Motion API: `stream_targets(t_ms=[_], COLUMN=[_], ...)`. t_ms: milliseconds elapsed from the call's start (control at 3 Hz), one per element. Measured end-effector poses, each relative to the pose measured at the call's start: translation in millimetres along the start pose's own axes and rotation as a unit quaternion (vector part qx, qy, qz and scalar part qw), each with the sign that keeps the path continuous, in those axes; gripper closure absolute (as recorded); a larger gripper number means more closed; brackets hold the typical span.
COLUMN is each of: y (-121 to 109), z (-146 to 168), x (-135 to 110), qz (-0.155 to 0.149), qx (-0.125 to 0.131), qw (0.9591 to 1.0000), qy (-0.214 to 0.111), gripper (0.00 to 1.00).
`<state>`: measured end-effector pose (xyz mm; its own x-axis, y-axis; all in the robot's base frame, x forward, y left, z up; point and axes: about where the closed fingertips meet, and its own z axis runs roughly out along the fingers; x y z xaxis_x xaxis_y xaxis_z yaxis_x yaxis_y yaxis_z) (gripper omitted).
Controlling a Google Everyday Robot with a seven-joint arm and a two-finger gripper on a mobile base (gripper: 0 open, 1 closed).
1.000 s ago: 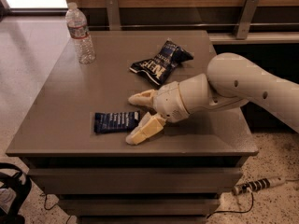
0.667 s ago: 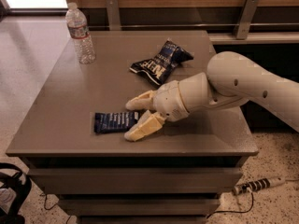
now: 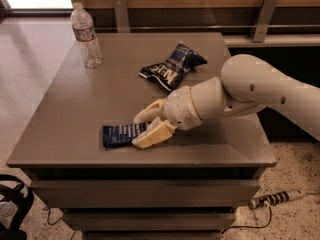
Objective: Pick rxbar blueberry
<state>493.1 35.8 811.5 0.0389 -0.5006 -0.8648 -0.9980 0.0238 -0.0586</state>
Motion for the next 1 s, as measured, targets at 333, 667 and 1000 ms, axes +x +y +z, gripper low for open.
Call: stream_targets(t_ms=[333,667,1000], y=[0,5,7], z=[-11,-32,-52], x=[-12,-26,-40], qz=[-0.01,-0.025,-0.041], qx=[0.012,0.036,0.056], qw=[0.9999,0.999,0.9976], qy=[0.001,0.0,0.0], gripper=[1.0,1.0,1.0])
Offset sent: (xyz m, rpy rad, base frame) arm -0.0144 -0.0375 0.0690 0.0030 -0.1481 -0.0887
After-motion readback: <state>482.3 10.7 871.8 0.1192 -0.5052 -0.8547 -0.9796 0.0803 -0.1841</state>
